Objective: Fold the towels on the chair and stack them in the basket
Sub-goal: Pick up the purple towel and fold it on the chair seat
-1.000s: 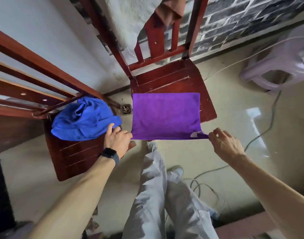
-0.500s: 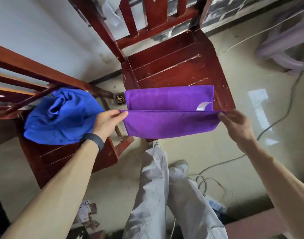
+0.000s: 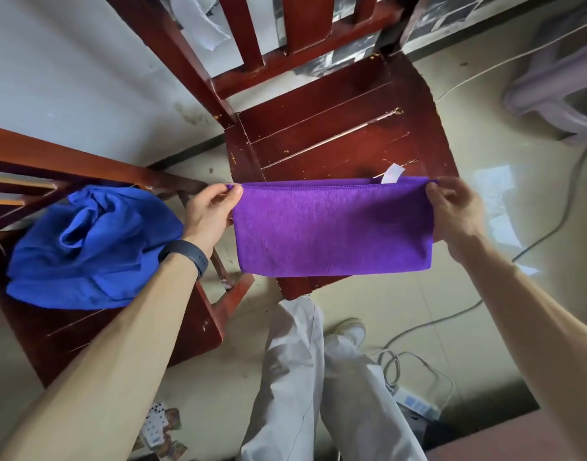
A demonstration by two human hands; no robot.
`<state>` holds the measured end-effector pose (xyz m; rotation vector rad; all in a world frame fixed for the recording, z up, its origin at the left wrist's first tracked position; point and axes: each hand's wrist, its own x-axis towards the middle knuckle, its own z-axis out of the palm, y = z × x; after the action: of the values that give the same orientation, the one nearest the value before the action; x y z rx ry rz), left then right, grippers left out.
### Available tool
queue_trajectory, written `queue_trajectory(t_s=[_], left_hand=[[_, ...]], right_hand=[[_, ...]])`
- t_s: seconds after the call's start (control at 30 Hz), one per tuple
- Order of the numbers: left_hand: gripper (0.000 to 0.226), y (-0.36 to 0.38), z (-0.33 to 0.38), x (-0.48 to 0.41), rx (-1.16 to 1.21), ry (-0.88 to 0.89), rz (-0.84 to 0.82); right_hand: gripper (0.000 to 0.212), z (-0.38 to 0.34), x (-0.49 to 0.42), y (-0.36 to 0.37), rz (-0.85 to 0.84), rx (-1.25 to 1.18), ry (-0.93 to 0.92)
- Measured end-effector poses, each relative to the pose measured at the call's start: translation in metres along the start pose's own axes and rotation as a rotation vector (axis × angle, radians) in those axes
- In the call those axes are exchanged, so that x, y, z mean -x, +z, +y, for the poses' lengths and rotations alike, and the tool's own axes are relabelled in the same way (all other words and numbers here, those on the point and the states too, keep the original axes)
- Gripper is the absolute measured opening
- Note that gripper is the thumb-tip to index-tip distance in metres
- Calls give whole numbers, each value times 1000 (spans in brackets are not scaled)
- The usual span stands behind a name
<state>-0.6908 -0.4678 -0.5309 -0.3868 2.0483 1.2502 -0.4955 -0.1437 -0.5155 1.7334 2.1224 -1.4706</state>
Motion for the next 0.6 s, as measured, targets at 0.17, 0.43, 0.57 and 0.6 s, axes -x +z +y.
queue_trajectory(t_s=[0.17, 0.43, 0.57, 0.6], left_hand=[[16, 2, 3, -12, -44, 41, 7], [27, 16, 9, -33, -213, 56, 110], [21, 25, 15, -36, -414, 127, 206], [20, 27, 15, -35, -450, 140, 219]], right_hand=[[19, 3, -9, 7, 39, 17, 27], [22, 9, -28, 21, 100, 148, 46], [22, 10, -31, 26, 141, 203, 33], [23, 9, -30, 28, 148, 209, 25]])
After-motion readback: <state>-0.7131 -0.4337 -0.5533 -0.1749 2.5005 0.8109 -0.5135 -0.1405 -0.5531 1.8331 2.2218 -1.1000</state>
